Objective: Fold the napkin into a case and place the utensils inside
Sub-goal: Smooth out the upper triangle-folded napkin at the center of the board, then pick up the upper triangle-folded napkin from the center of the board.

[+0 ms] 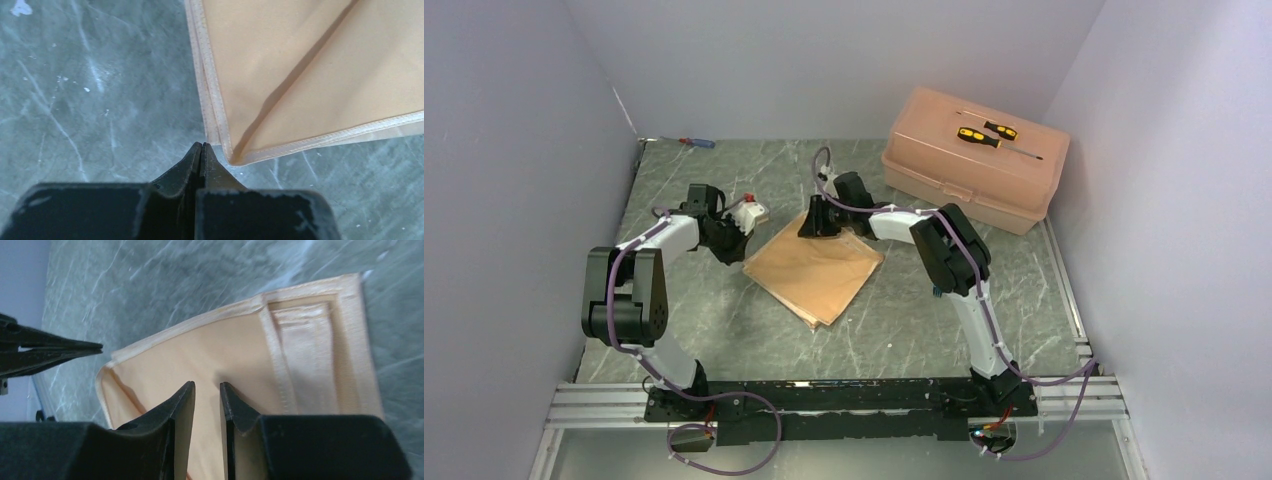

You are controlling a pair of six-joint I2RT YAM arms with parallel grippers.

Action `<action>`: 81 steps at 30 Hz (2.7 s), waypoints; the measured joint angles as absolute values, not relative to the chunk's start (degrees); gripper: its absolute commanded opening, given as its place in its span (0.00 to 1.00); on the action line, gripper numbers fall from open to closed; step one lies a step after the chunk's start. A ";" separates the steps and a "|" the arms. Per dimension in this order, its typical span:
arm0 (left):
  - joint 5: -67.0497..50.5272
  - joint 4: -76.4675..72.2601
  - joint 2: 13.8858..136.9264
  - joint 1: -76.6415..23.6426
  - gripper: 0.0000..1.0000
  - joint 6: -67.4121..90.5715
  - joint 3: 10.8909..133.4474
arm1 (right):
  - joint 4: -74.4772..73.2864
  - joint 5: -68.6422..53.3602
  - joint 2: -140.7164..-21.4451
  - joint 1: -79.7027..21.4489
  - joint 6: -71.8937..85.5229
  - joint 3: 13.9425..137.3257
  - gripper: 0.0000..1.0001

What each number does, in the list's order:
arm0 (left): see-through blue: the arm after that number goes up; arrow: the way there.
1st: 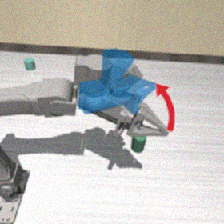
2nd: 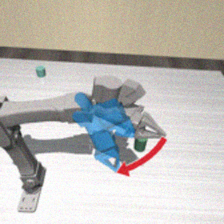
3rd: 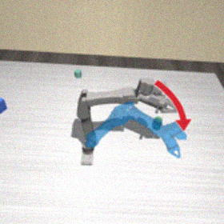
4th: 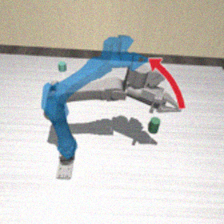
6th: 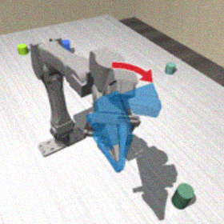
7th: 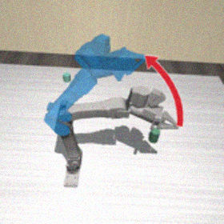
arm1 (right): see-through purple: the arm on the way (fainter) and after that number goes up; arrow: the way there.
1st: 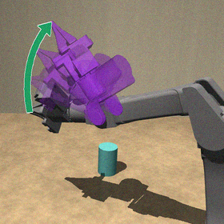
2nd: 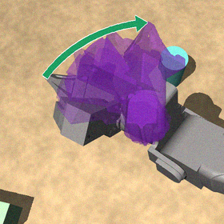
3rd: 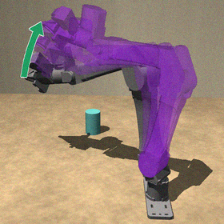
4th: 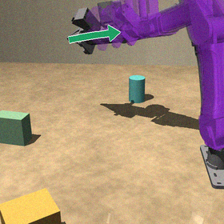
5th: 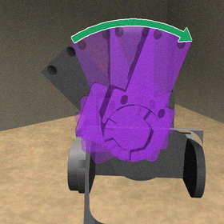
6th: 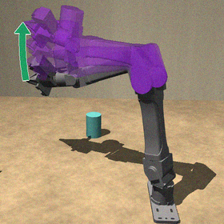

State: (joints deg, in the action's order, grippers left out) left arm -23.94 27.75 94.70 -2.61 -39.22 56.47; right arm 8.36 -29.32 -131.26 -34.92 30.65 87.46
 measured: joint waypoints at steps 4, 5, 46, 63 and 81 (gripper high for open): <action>-22.98 26.35 94.61 -2.66 0.03 -38.92 56.47 | 9.23 -25.89 -131.24 -34.20 31.20 87.46 0.29; -22.92 26.22 94.52 -2.66 0.03 -38.76 56.47 | 9.28 -25.28 -131.22 -33.98 31.16 87.48 0.29; -41.76 48.84 99.02 7.68 0.54 -45.45 77.71 | 0.38 20.88 -100.97 -71.18 5.54 53.32 0.71; -47.05 56.23 95.24 5.08 0.82 -70.52 66.89 | 3.84 23.11 -99.55 -71.35 5.69 48.84 0.15; -39.44 35.18 78.94 -7.38 0.82 -91.37 44.34 | 4.56 19.27 -94.78 -68.38 5.43 46.00 0.01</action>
